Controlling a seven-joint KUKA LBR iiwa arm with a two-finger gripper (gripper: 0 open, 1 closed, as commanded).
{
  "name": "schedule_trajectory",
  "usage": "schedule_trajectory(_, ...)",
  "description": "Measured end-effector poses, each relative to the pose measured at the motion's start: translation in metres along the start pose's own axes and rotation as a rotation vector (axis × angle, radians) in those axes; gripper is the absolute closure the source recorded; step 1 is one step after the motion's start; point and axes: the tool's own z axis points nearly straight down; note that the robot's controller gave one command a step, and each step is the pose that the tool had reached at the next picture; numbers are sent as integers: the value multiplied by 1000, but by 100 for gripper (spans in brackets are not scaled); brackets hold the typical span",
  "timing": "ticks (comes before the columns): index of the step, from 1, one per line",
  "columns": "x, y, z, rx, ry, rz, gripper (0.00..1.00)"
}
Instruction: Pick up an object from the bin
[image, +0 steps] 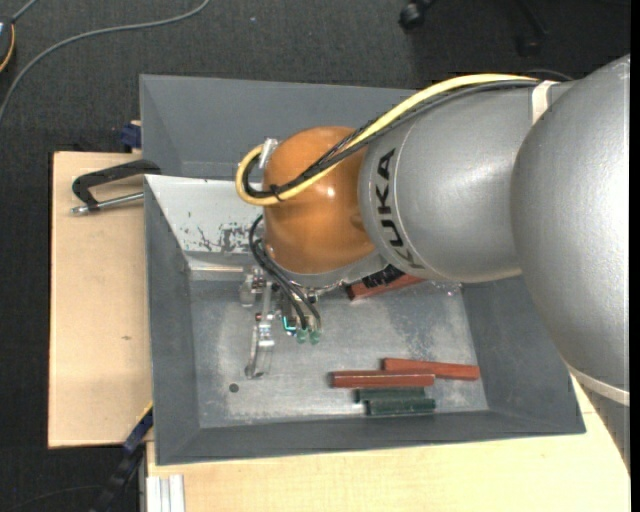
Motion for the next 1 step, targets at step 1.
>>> schedule_trajectory(1,-49,-98,85,3,-5,-176,0)
